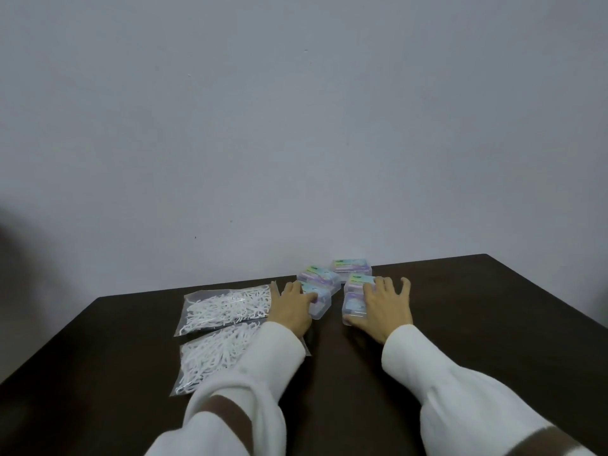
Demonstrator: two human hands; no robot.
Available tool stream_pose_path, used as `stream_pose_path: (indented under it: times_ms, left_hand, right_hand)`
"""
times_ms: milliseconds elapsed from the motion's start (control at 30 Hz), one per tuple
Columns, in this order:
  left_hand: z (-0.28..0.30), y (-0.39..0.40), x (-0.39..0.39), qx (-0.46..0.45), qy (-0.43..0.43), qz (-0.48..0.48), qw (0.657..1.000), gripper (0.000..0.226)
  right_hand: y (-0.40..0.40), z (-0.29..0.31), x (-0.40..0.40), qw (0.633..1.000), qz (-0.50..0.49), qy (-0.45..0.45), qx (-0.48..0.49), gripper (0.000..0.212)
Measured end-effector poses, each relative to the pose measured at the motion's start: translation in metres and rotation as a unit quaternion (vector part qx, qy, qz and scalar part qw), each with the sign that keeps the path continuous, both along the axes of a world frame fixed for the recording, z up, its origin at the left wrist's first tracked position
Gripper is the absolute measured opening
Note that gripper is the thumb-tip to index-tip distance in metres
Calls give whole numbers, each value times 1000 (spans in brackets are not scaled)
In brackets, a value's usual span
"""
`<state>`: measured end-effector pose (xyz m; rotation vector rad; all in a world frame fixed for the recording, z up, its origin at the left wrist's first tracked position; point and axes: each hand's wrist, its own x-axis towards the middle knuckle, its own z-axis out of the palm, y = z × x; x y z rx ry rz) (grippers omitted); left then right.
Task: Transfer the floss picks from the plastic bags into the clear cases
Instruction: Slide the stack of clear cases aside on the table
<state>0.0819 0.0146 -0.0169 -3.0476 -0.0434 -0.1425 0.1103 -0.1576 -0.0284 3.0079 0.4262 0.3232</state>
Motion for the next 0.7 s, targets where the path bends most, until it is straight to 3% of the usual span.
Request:
stream_pose_path:
  times_ms: [167, 267, 533, 633, 700]
  left_hand:
    - [-7, 1, 14, -71, -22, -11, 997, 36]
    - [-11, 3, 22, -110, -25, -18, 994, 37]
    - [-9, -10, 48, -206, 50, -17, 977, 66]
    - [-14, -21, 55, -208, 68, -22, 975, 75]
    - [-17, -24, 60, -188, 83, -25, 978, 80]
  right_hand:
    - [0, -8, 17, 997, -26, 52, 49, 94]
    - [3, -14, 24, 993, 2, 83, 87, 94]
    - [10, -16, 44, 985, 3, 69, 160, 59]
    - [12, -8, 53, 968, -4, 64, 243, 48]
    - [12, -2, 63, 971, 4, 66, 229, 44]
